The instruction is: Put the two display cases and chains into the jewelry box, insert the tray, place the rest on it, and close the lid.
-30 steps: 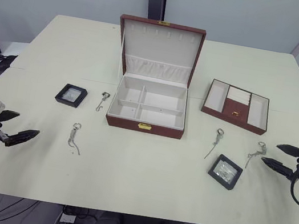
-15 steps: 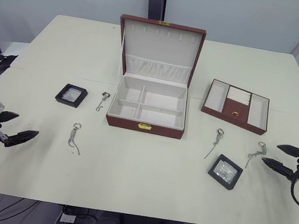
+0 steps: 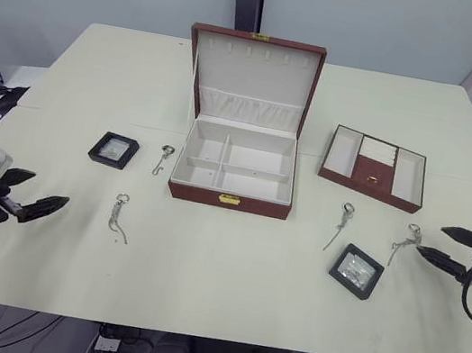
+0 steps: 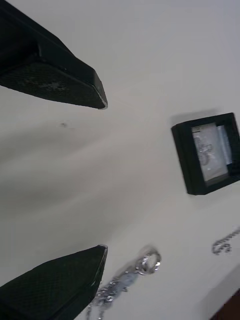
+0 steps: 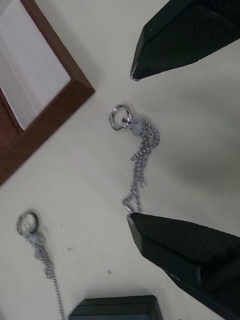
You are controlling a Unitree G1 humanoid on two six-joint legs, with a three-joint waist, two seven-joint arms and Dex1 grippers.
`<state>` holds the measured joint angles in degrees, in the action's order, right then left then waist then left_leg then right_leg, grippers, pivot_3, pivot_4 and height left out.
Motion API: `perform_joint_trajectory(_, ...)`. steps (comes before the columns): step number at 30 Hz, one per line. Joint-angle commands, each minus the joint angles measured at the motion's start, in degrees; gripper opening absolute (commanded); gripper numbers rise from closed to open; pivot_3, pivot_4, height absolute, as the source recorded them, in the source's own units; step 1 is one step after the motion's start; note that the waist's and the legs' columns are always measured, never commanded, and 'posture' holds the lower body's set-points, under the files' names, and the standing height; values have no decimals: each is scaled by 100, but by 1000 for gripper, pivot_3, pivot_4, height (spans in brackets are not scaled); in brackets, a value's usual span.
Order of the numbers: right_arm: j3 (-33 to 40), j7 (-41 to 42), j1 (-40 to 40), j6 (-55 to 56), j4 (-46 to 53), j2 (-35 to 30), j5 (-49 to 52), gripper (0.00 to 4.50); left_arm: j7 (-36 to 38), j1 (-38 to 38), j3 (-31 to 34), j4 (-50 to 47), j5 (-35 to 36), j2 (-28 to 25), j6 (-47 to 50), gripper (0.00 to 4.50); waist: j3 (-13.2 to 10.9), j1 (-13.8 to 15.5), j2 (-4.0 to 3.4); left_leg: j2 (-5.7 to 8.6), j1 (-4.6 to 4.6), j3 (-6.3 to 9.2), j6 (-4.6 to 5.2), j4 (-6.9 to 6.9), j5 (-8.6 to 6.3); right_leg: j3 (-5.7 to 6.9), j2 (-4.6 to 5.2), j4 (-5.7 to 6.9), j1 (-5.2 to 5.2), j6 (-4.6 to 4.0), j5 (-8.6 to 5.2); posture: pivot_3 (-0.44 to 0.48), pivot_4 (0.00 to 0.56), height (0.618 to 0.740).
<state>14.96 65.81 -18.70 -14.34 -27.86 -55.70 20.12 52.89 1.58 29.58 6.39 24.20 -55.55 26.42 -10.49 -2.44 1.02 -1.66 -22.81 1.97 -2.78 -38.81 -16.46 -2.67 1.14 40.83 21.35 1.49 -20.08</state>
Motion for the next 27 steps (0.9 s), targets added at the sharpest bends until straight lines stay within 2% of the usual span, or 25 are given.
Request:
perform_joint_trajectory(1, 295, -347, -320, -434, 746, 276, 483, 4476, -248, -373, 74, -453, 309, 162, 309, 4500, 0, -30, 0, -1, 0, 1, 0, 0, 0, 1, -1, 1, 0, 0, 0, 0, 150, 740)
perform_joint_trajectory(4, 144, -805, -577, -682, 1330, 765, 557, 4476, -428, -814, -336, -670, 343, 397, 523, 4500, 1, -50, -1, -2, 0, 7, -1, 0, 0, 4, -4, 4, 0, 0, 0, 0, 150, 740)
perform_joint_trajectory(9, -436, -1333, -936, -808, 1904, 1438, 274, 4476, -826, -1710, -1295, -674, -41, 920, 475, 4500, 1, -26, -1, 4, -7, 11, -1, -7, 1, 8, -2, 4, 0, 0, 0, 0, 150, 740)
perform_joint_trajectory(13, -988, -1700, -1300, -767, 1905, 1852, -138, 3565, -959, -2193, -1824, -286, -415, 1243, 179, 3630, 1, -27, -1, 4, -11, 13, -3, -10, 2, 9, -3, 6, 5, 0, 0, 0, 150, 740)
perform_joint_trajectory(17, -1369, -1862, -1465, -777, 1817, 2074, -444, 2208, -1115, -2485, -2044, 90, -665, 1439, -41, 2297, 1, -33, -1, 2, -10, 14, -9, -8, 5, 12, -3, 7, 8, 0, 1, 0, 150, 740)
perform_joint_trajectory(24, -2082, -2142, -1616, -744, 1593, 2684, -1014, 390, -1192, -2759, -2379, 530, -907, 1907, -284, 15, 2, -41, 0, 4, -11, 17, -16, -11, 9, 15, -3, 9, 8, 0, 1, 0, 150, 740)
perform_joint_trajectory(25, -2120, -2164, -1625, -727, 1572, 2726, -1068, 99, -1182, -2775, -2408, 562, -930, 1940, -302, 0, 2, -41, 0, 4, -11, 17, -18, -11, 11, 15, -2, 9, 8, 0, 1, 0, 150, 740)
perform_joint_trajectory(27, -2177, -2216, -1673, -755, 1532, 2857, -1118, 20, -1146, -2804, -2507, 565, -957, 2020, -301, 0, 2, -44, 0, 6, -12, 17, -21, -12, 12, 15, -1, 9, 8, 0, 1, 0, 150, 740)
